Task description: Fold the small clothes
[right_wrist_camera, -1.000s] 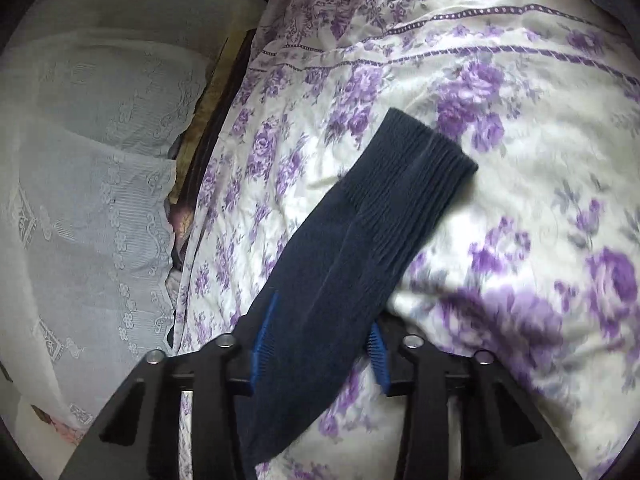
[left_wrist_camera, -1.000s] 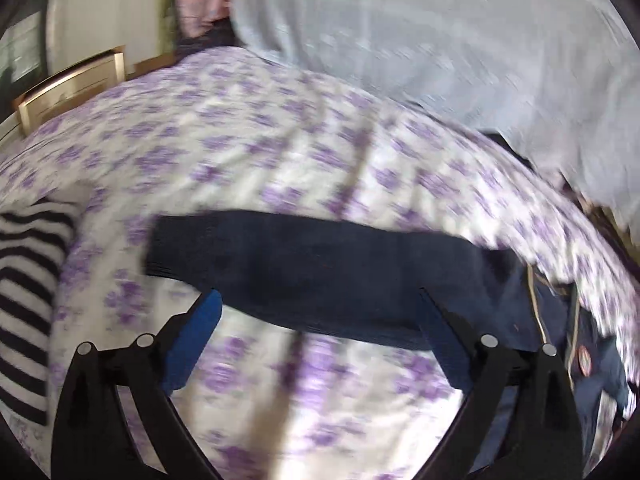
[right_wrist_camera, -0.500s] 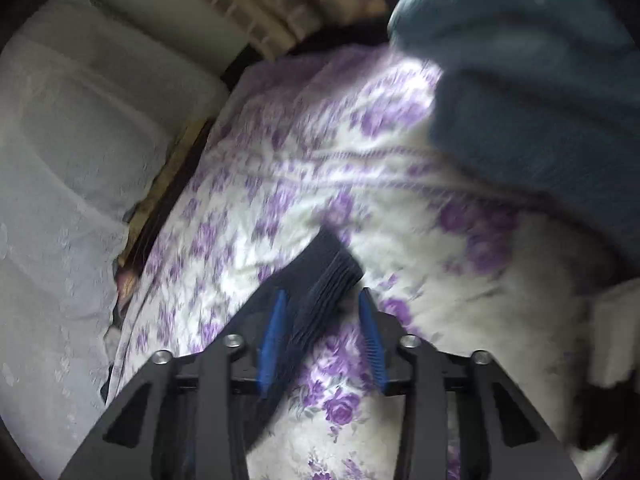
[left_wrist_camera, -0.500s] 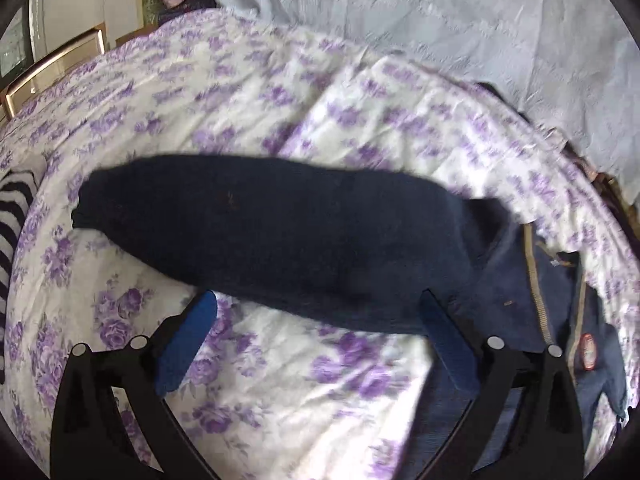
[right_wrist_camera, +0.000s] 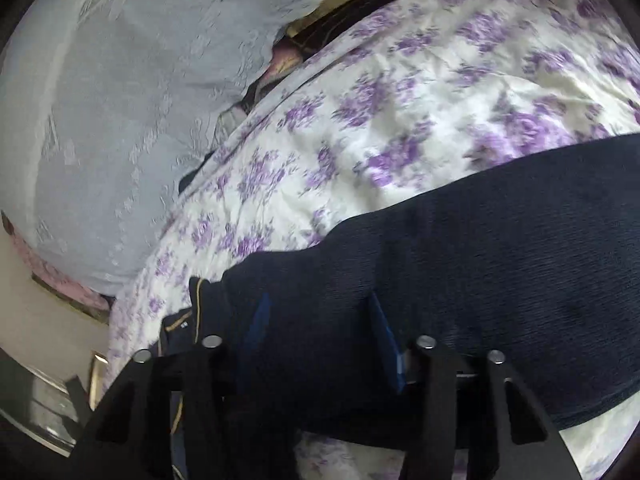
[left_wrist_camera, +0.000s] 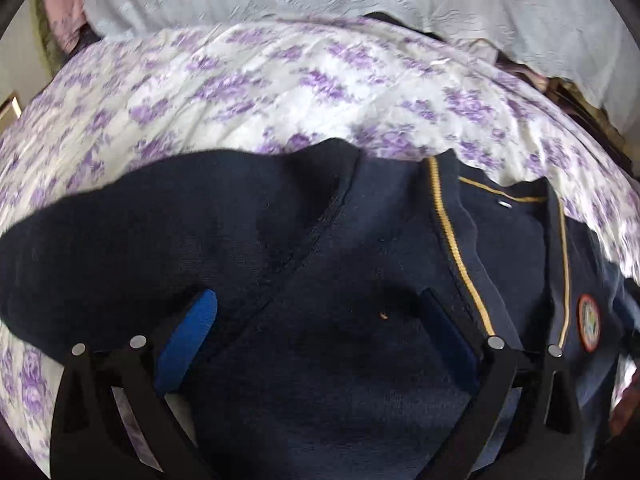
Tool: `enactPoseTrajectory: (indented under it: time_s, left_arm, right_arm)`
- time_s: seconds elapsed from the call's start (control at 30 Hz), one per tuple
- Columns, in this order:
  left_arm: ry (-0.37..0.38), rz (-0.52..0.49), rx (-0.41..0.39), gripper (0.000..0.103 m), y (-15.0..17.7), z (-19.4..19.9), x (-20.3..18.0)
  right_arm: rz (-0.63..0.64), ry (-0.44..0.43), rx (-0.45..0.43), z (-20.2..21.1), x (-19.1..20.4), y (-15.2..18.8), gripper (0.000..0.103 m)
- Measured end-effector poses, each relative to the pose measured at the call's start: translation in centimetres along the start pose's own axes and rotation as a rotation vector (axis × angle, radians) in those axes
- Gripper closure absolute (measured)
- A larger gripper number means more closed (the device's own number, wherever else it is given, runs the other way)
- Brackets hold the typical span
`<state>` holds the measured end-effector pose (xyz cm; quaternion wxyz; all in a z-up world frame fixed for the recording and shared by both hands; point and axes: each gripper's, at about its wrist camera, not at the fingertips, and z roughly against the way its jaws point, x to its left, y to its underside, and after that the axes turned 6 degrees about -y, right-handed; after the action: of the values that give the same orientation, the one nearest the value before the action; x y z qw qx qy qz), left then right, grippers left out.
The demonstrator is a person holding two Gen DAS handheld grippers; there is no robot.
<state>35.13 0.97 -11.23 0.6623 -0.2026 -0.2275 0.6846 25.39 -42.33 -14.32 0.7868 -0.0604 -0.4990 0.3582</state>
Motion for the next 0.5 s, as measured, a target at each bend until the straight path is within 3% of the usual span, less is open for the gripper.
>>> enactPoseTrajectory:
  time_s: [0.07,0.13,0.17,0.2,0.27,0.3,0.37,0.43,0.5]
  left_arm:
    - [-0.126,-0.024,-0.042,0.005,0.2,0.9,0.2]
    - [-0.304,-0.024,-0.078,0.004,0.3,1.2,1.3]
    - [-0.357,0.000,-0.061,0.004,0.3,1.0,2.6]
    - [-0.344,0.054,-0.036,0.004,0.3,1.0,4.4]
    - [-0.269,0.173,-0.017,0.004,0.8,1.8,7.3]
    - [-0.239,0.217,-0.029,0.005,1.3,2.6,8.2]
    - [-0.183,0.221,-0.069,0.005,1.9,4.6,7.9]
    - [-0.098,0.158,-0.106,0.004,2.6,6.6,5.1]
    - [-0.012,0.039,-0.111,0.004,4.0,7.6,1.1]
  right_arm:
    - [-0.088,0.042,-0.082,3.1,-2.1,-1.2,0.055]
    - [-0.133,0.195,-0.205,6.5,-4.6,-2.0,0.054]
    - [-0.165,0.266,-0.272,8.3,-6.0,-2.2,0.054]
    - [-0.208,0.318,-0.332,10.1,-7.4,-2.1,0.055]
    - [-0.278,0.300,-0.386,12.2,-8.6,-1.5,0.054]
    - [-0.264,0.333,-0.390,12.7,-7.5,-1.1,0.041]
    - [-0.078,0.308,-0.391,12.2,-2.8,0.3,0.036]
    - [0.185,0.272,-0.293,9.4,3.6,2.6,0.027]
    - [0.381,0.217,-0.171,5.9,8.8,5.9,0.025]
